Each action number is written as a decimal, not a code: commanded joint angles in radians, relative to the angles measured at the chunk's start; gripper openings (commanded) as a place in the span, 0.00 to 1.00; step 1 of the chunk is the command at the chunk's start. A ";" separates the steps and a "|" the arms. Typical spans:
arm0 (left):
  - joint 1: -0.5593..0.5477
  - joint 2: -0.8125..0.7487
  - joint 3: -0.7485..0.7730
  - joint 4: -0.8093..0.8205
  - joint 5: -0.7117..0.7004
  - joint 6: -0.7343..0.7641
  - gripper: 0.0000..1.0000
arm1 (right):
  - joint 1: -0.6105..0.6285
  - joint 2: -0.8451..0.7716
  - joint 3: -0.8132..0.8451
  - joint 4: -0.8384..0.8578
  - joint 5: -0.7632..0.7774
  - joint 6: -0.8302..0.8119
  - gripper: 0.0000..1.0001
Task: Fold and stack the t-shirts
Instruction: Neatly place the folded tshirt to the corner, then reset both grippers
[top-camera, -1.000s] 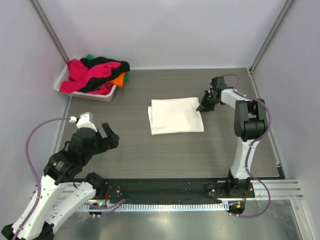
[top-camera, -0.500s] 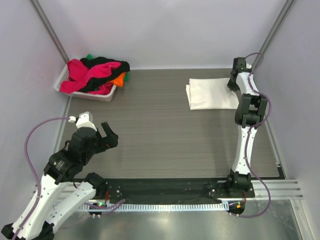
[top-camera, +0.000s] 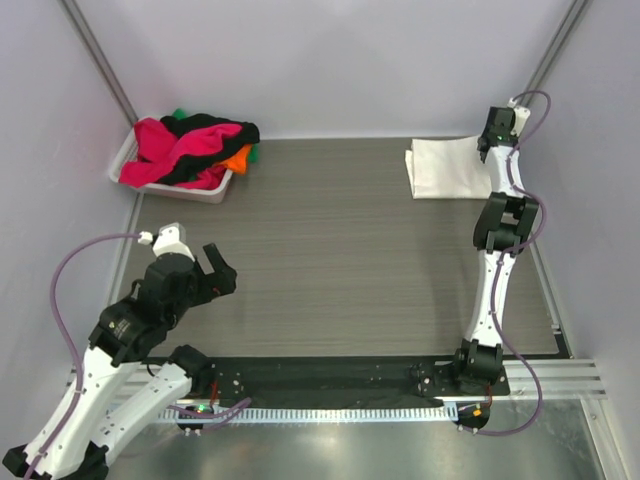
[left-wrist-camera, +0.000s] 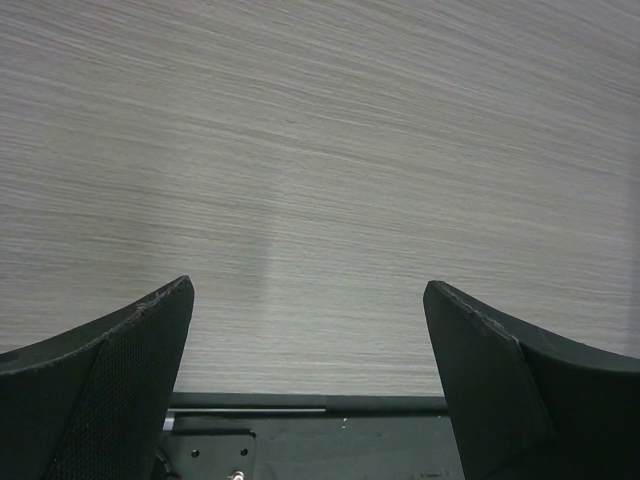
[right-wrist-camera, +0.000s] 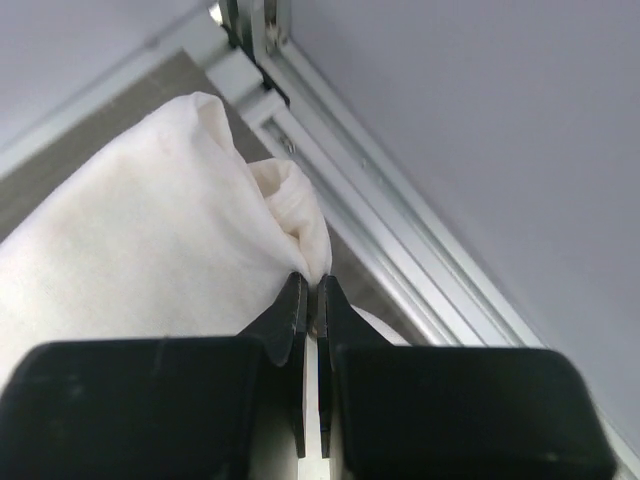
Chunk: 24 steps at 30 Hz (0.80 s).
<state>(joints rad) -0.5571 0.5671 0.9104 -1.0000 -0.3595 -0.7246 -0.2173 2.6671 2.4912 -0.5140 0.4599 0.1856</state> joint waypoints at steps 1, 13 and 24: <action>-0.003 0.020 -0.002 0.021 -0.015 0.004 0.98 | -0.001 0.014 0.067 0.208 0.077 -0.057 0.01; -0.003 0.042 -0.001 0.020 -0.007 0.005 0.98 | 0.002 -0.073 -0.017 0.361 0.157 -0.029 0.97; -0.003 0.005 0.005 0.044 0.056 0.043 0.98 | 0.114 -0.643 -0.495 0.266 0.126 0.216 1.00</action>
<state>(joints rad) -0.5571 0.5858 0.9073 -0.9913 -0.3305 -0.7143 -0.1688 2.2734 2.0769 -0.2584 0.5888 0.2756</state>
